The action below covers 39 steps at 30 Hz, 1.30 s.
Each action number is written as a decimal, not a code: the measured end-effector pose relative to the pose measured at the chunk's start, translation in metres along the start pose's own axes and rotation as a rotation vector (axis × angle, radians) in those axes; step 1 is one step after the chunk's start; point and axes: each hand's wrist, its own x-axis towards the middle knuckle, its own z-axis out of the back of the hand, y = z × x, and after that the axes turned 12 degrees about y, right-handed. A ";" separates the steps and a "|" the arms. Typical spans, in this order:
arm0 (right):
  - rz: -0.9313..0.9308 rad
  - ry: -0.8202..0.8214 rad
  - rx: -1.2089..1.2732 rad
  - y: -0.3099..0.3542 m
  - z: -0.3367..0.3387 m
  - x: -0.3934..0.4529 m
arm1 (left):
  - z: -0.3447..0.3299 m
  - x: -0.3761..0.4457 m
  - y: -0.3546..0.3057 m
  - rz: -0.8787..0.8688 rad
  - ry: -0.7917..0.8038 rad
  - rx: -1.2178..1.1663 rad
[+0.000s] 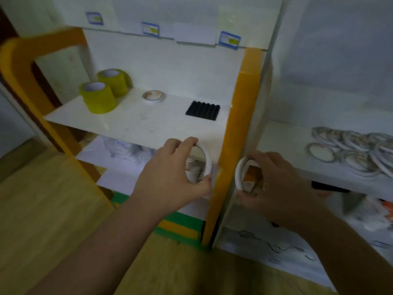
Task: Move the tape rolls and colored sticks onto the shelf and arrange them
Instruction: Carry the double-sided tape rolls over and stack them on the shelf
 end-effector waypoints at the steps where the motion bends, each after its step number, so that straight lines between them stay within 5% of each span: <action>1: 0.010 -0.008 0.002 0.011 -0.003 0.005 | 0.007 -0.006 0.012 0.017 -0.019 0.019; 16: 0.167 -0.041 0.074 0.120 -0.058 0.101 | 0.055 -0.036 0.149 0.231 -0.047 0.051; 39: 0.085 -0.018 0.183 0.122 -0.048 0.310 | 0.086 0.183 0.262 0.170 -0.017 0.131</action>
